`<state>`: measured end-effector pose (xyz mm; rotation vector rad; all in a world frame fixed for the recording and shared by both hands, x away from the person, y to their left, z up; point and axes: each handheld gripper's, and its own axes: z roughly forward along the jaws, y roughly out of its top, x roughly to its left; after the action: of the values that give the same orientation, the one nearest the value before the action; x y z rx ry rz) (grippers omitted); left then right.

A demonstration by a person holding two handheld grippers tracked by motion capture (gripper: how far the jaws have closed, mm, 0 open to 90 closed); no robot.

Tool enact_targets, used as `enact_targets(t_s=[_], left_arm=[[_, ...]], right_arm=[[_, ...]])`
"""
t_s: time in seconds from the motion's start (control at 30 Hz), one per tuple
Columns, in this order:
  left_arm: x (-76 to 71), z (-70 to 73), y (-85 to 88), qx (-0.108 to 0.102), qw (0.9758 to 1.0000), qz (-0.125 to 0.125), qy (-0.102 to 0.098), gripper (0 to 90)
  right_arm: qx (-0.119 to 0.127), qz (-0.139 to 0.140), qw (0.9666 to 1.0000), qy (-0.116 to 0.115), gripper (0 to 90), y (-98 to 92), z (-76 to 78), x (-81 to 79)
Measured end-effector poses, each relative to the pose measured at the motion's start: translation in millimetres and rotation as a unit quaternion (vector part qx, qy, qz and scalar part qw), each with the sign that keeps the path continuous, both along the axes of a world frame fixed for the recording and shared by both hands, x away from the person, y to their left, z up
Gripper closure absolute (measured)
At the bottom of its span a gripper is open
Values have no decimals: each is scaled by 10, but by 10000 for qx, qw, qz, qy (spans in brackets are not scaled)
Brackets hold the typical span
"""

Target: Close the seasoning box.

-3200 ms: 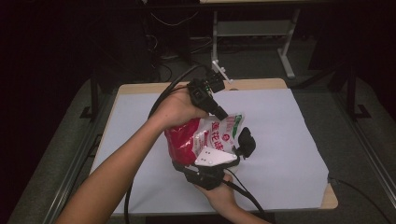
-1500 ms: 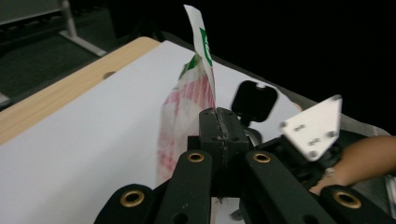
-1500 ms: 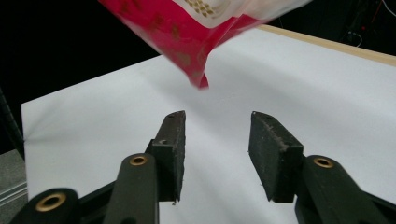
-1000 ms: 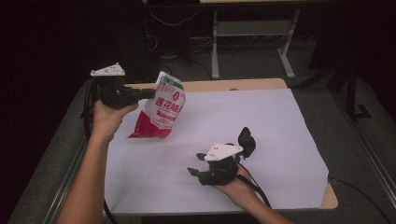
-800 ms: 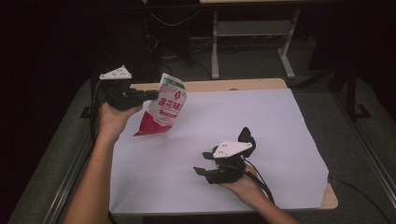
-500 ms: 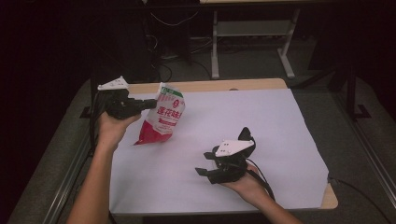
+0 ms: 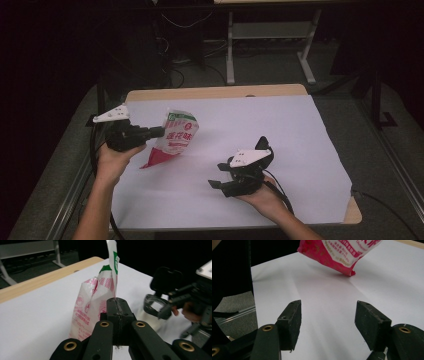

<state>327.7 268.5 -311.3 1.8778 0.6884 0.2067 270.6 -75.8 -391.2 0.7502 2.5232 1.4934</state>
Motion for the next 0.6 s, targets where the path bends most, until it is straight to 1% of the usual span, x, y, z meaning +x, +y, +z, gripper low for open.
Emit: enact_targets(t_s=[0.03,0.13,0.17,0.2,0.3,0.4,0.53,0.6], left_arm=[[-35,-26,-5,-36,10000,-57,15,899],[-157,-110,-17,-47,9999,-143,1,899],[-203,-141,-17,-41,9999,-156,-1,899],[-247,-175,-14,-66,9998,-167,10,899],[-373,-281,4,-110,9997,-218,83,897],[-481,-402,21,-64,9994,-316,146,896],[-591,-524,32,-83,9992,-371,123,896],[-637,-574,44,-148,9990,-404,149,889]], right_arm=[[-9,10,10000,0,377,-3,1,0],[-2,-3,10000,9,377,-14,6,-8],[-24,15,10000,-19,377,-21,5,-4],[7,3,10000,21,377,-19,9,-13],[8,34,10000,18,377,-32,11,-28],[1,48,10000,67,374,-53,-7,-50],[-3,66,9999,88,367,-80,-20,-69],[15,67,9999,83,366,-92,-6,-75]])
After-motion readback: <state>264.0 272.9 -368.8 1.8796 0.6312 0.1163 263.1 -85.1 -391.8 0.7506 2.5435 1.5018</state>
